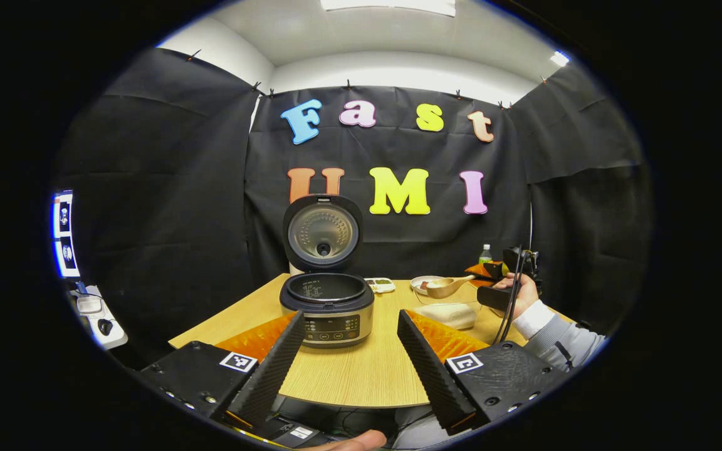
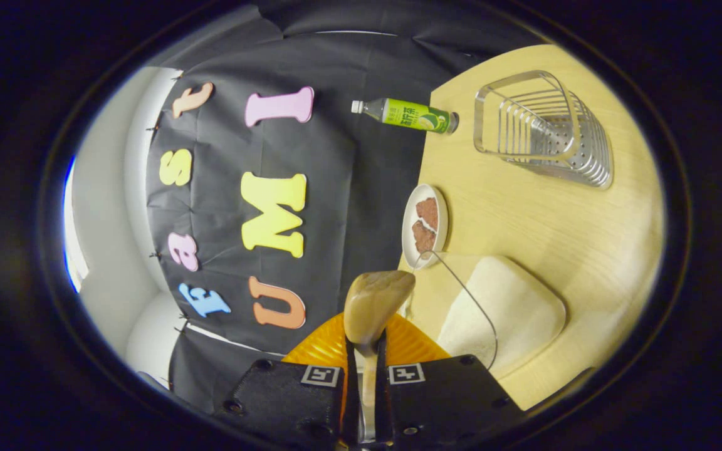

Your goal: Close the left gripper, press the button to open the rice cooker; take a wooden spoon from the chopstick holder with the right hand, scoop a spoonful of rice and pour it into the rice cooker, then put the wooden spoon back into the chopstick holder.

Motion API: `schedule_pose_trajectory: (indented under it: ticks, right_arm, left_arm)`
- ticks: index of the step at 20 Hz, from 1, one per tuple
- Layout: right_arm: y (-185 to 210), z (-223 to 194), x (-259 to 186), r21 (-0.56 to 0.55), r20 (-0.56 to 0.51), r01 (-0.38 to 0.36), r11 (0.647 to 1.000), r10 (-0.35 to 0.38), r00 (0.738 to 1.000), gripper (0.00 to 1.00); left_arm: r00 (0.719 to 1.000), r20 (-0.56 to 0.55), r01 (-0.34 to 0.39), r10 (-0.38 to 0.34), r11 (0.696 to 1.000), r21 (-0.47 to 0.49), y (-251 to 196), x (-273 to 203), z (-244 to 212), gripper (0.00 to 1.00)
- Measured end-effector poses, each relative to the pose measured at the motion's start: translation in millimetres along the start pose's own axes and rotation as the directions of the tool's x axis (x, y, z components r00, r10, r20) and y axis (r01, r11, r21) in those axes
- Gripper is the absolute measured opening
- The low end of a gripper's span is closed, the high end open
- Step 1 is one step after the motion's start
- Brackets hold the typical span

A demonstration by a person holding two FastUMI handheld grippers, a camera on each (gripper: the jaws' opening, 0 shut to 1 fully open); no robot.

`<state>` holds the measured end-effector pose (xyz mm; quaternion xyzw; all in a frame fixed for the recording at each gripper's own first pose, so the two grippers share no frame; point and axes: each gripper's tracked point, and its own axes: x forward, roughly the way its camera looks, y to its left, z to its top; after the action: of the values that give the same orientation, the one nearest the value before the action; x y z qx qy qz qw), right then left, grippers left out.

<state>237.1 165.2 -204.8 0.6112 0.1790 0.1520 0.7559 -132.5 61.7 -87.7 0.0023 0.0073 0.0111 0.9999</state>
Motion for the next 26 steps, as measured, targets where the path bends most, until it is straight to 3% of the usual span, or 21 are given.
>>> schedule_pose_trajectory:
  ticks: [8, 12, 20, 21, 26]
  right_arm:
    - [43, -27, -13, 0.076, -0.01, -0.076, 0.994, 0.077, 0.997, 0.15]
    - [72, -67, -5, 0.093, -0.029, -0.092, 0.991, 0.095, 0.995, 0.15]
    - [101, -144, 20, 0.047, -0.089, -0.067, 0.997, 0.071, 0.993, 0.15]
    - [104, -151, 23, 0.033, -0.086, -0.062, 0.998, 0.065, 0.994, 0.12]
    - [116, -196, 42, -0.055, -0.097, -0.05, 0.997, 0.044, 0.994, 0.15]
  left_arm:
    - [1.0, 0.03, -0.007, 0.007, 1.0, 0.014, 8, -15, 15, 0.95]
    - [0.999, 0.042, -0.019, 0.018, 0.999, 0.028, 15, -24, 20, 0.94]
    - [0.997, 0.071, -0.029, 0.028, 1.0, 0.006, 35, -47, 34, 0.94]
    - [0.997, 0.076, -0.032, 0.032, 0.999, 0.001, 39, -50, 35, 0.94]
    - [0.994, 0.096, -0.058, 0.059, 0.998, -0.006, 58, -60, 43, 0.93]
